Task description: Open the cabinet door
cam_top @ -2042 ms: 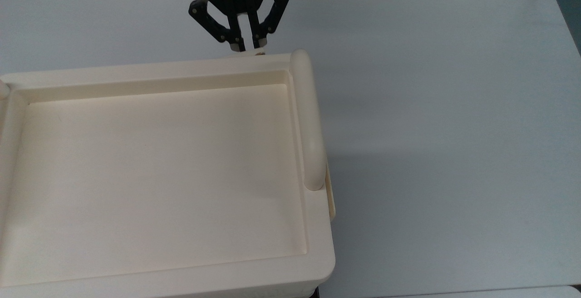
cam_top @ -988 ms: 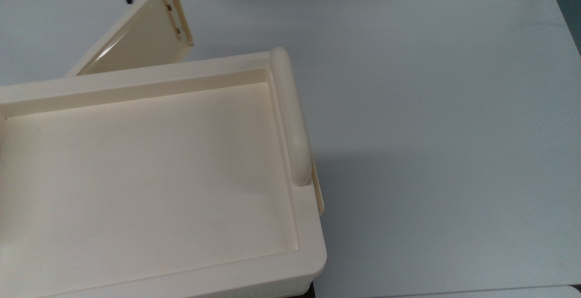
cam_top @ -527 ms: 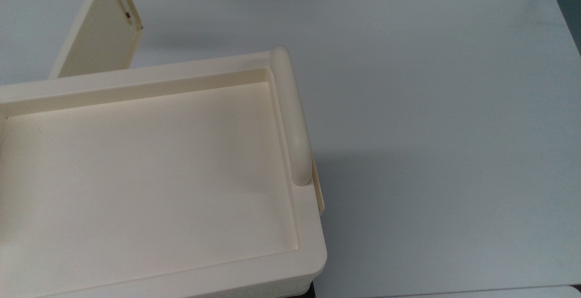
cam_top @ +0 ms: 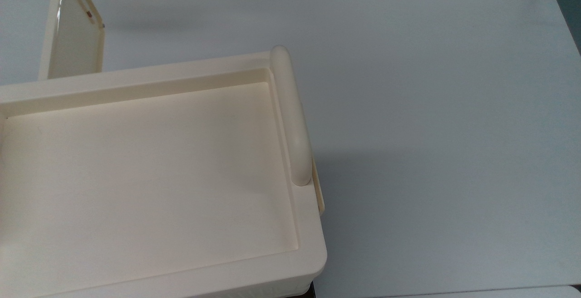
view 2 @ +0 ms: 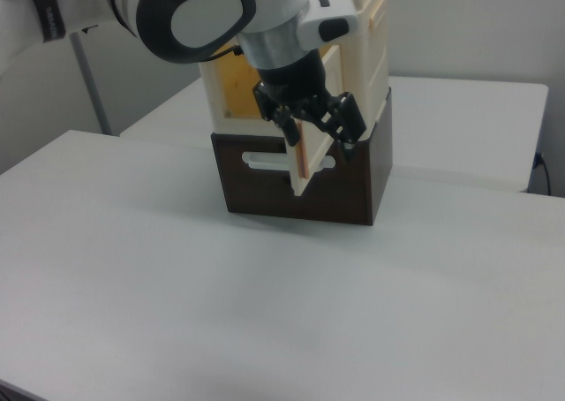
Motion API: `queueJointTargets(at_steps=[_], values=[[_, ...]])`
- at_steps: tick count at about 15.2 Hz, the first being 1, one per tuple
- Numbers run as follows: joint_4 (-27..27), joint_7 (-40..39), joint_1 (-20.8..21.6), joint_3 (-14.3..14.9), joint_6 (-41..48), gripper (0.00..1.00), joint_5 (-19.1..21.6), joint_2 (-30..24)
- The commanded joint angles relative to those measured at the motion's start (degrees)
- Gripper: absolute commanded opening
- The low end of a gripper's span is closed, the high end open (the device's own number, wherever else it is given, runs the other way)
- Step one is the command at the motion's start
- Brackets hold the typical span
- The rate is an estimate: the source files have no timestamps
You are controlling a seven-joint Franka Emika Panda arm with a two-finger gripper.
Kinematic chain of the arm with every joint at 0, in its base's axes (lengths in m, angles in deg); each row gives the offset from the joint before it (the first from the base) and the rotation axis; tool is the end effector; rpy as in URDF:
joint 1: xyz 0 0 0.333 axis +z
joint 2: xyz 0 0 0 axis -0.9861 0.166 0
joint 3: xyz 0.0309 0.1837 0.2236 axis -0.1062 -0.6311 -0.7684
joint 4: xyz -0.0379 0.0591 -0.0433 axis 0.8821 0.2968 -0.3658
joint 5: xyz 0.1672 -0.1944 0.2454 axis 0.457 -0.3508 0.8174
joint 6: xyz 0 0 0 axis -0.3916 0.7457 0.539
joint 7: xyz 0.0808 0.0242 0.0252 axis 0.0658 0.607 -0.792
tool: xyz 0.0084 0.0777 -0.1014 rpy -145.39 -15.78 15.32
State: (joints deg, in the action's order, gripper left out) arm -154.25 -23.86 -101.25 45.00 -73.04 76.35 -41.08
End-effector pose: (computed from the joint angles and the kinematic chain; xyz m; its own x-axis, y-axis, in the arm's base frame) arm 0.4693 -0.2726 0.6114 0.9409 -0.1528 0.3024 -0.1677 -0.9855 0.0238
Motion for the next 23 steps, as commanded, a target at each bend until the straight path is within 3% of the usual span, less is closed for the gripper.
queueJointTargets(at_steps=[1,4,8,15,23], values=[[1.24,-0.65,0.33,1.01,2.76,1.00,-1.92,-1.70],[3.70,-0.03,2.51,0.66,8.64,1.00,-1.74,-2.92],[3.79,5.31,11.73,0.93,14.45,1.00,-1.92,-5.21],[2.39,18.77,24.92,0.93,14.99,1.00,-2.01,-3.11],[1.07,16.33,30.83,0.93,14.37,1.00,-4.20,-0.12]])
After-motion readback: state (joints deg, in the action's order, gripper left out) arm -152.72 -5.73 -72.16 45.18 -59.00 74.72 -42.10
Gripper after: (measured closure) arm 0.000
